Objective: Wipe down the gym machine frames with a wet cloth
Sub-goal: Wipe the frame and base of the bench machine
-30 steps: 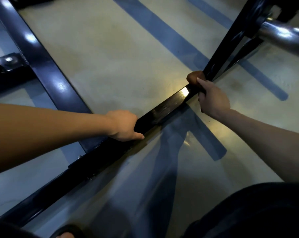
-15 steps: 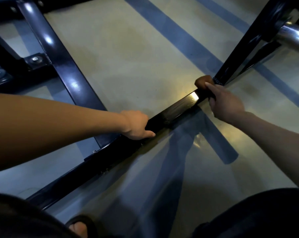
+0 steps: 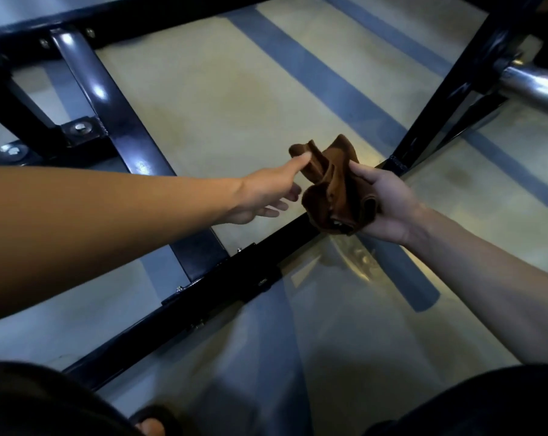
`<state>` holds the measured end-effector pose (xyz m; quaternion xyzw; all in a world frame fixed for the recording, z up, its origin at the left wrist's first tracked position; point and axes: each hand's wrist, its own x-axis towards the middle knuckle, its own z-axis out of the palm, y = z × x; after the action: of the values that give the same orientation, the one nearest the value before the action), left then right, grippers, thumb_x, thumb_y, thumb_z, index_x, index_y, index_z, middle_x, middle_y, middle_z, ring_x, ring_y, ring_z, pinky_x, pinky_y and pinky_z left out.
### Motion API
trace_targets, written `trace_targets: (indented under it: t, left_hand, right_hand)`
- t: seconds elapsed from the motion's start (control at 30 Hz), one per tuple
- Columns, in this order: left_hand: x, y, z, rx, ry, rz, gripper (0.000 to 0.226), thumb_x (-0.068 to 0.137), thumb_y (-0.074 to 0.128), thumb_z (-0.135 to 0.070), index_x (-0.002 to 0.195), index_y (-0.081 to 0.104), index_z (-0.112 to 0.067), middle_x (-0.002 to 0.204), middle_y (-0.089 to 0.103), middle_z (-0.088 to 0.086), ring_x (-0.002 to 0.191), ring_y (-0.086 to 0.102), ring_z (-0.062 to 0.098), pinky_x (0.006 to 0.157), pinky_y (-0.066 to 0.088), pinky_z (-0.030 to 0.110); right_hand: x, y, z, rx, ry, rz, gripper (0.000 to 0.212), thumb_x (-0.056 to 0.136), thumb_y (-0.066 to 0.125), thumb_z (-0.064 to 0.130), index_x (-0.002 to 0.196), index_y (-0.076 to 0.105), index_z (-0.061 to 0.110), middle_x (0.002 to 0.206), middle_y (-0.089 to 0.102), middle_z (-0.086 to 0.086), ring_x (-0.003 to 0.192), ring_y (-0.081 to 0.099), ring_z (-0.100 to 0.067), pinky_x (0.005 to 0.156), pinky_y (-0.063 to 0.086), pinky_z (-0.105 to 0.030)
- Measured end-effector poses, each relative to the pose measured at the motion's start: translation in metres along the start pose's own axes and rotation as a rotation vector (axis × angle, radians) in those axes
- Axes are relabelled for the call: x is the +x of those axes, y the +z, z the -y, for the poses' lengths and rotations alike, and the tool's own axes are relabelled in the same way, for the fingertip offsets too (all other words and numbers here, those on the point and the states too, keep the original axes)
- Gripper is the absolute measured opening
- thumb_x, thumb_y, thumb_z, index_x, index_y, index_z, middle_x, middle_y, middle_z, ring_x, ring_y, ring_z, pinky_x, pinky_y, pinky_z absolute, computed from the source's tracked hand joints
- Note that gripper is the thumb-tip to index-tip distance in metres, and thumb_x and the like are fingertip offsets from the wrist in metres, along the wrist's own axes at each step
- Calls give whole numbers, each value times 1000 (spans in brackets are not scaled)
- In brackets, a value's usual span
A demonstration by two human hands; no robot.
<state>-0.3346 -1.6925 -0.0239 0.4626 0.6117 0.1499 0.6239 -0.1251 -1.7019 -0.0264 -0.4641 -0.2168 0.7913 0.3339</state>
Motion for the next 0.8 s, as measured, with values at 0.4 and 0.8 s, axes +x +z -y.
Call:
trace_targets:
  t: [0.4, 0.8]
  left_hand:
    - [5, -7, -25, -286, 109, -144, 35, 96, 56, -35, 124, 67, -16, 116, 73, 4, 107, 66, 21, 87, 52, 33]
    - [-12, -62, -140, -204, 194, -269, 16, 105, 40, -5, 93, 50, -11, 87, 59, 8, 70, 57, 18, 53, 47, 25]
  right_hand:
    - [11, 36, 15, -555, -390, -290, 25, 104, 61, 29, 118, 73, 12, 106, 79, -8, 92, 77, -20, 71, 63, -34]
    - [20, 86, 175, -773, -248, -267, 28, 108, 54, 24, 129, 56, 6, 122, 71, -10, 110, 70, -23, 99, 55, -41]
